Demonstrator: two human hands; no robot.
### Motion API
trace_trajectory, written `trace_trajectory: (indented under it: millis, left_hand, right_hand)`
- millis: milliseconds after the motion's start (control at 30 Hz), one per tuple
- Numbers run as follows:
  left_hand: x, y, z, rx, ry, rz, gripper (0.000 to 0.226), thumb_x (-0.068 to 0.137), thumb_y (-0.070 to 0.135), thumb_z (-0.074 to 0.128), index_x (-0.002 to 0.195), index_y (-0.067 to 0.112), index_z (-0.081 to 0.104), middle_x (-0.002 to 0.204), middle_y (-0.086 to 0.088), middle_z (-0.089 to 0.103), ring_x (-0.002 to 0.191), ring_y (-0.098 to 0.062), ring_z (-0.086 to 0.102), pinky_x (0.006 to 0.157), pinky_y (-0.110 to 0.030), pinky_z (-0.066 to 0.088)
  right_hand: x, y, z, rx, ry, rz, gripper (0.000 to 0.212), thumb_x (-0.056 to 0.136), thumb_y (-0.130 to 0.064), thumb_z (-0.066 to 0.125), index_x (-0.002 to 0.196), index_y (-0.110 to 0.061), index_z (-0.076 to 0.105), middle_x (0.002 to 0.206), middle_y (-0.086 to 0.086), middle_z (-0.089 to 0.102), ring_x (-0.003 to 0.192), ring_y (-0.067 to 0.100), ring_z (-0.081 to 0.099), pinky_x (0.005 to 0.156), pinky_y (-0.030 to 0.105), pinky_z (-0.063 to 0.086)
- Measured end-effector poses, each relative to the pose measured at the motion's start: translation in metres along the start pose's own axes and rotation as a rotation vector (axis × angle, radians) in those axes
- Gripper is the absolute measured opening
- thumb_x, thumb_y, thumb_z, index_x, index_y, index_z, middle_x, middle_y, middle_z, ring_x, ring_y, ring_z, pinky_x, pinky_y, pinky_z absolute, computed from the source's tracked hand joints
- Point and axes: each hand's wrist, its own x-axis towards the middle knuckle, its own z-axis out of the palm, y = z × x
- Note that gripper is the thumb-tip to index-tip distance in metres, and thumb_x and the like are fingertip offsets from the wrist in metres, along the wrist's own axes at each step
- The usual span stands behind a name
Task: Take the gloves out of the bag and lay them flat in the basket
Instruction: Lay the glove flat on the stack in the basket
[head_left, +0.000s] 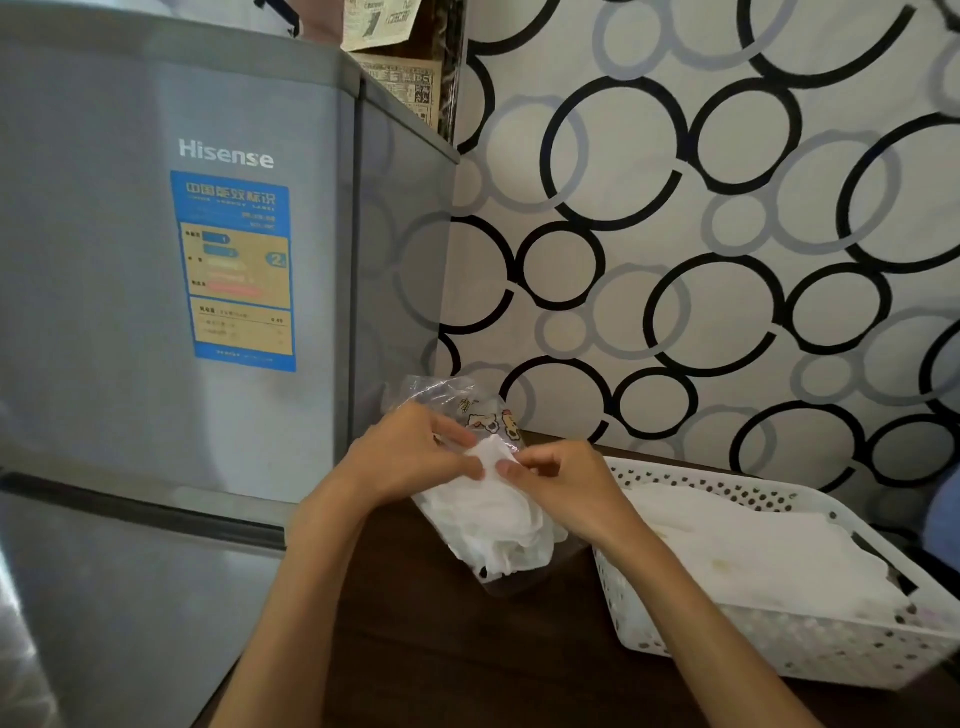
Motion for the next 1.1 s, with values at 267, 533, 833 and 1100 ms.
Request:
trace_trajectory:
  millis: [267,533,833,1100]
  left_hand:
    - [0.005,-0.009,0.017,0.196,0.165,-0.009,0.051,0.071,-0.003,0.066,0.106,0.034,0.071,0.097,0.011,0.067,0.090,-0.015,0.060,0.077,-0.031,0.052]
    - [0.009,-0.011,0.013,0.102,0.077,-0.056,0.043,0.069,0.016,0.069,0.105,0.041,0.070,0.108,0.015,0.066,0.100,-0.013,0.060,0.092,-0.040,0.051]
    - [0.001,-0.003,0.012,-0.129,-0.074,-0.006,0.083,0.063,0.093,0.039,0.113,0.031,0.065,0.121,0.007,0.063,0.114,-0.015,0.057,0.103,-0.045,0.043]
    - [0.009,-0.015,0.017,0.016,0.153,-0.012,0.020,0.094,0.033,0.056,0.090,0.018,0.068,0.081,0.008,0.062,0.083,-0.015,0.058,0.066,-0.024,0.042]
  right_hand:
    - [0.005,0.000,-0.006,0.162,0.246,0.011,0.007,0.081,-0.020,0.073,0.085,-0.023,0.068,0.082,-0.008,0.070,0.080,0.009,0.066,0.077,0.026,0.054]
    - [0.009,-0.001,-0.018,0.288,0.180,0.181,0.004,0.091,-0.019,0.061,0.095,-0.018,0.060,0.082,-0.004,0.063,0.068,0.009,0.059,0.051,0.016,0.049]
    - [0.011,-0.009,0.010,0.366,0.021,0.224,0.027,0.093,-0.026,0.059,0.118,-0.017,0.062,0.114,0.005,0.063,0.089,0.019,0.067,0.061,0.022,0.056]
    - [0.001,0.000,0.023,0.245,-0.016,0.079,0.031,0.087,-0.012,0.063,0.114,-0.026,0.054,0.099,-0.011,0.061,0.089,0.003,0.060,0.075,0.017,0.050]
